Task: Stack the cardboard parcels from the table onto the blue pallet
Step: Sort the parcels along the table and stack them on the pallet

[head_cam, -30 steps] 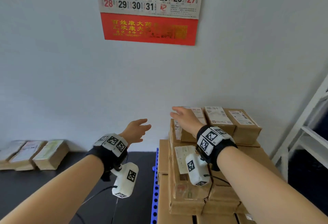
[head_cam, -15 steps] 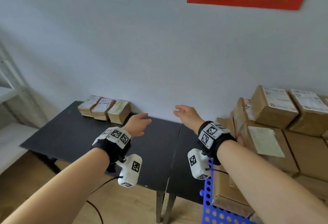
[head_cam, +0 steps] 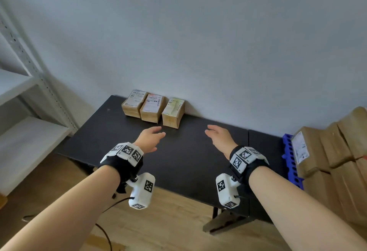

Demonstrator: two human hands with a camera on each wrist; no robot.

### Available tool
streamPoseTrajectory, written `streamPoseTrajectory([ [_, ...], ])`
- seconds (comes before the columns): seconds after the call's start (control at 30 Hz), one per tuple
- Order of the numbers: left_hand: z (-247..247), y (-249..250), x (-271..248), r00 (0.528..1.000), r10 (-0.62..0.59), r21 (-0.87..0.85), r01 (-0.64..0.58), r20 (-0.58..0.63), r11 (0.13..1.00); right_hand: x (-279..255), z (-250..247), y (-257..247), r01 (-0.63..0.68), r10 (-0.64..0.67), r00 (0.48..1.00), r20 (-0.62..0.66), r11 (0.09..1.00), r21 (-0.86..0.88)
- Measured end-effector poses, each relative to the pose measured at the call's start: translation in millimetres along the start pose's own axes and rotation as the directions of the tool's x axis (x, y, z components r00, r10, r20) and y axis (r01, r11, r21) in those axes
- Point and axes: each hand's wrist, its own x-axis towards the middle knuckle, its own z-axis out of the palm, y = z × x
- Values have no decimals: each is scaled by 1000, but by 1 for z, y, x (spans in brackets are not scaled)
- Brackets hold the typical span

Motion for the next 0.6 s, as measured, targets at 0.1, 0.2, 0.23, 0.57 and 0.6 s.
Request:
streamPoseTrajectory([
  [0.1, -18, -7, 23, 1000, -1, -50, 2, 15, 999, 17, 22, -5, -52, 53, 999, -10, 998, 43],
  [0.2, -28, -10, 48, 1000, -13, -79, 14, 13, 997, 38, 39, -5, -88, 88, 996, -1, 995, 53],
  [0.23, -29, -11, 57, 1000, -18, -87, 18, 10, 996, 47, 44, -5, -98, 98, 995, 8, 994, 52],
  [0.57, -31, 3, 149, 1000, 17, -32, -17, 10, 999, 151, 74, -9, -144, 139, 987, 82, 988, 55],
  [0.6, -31, 6, 159, 1000, 17, -24, -17, 16, 1000, 161, 76, -10, -154, 147, 984, 96, 986, 69],
])
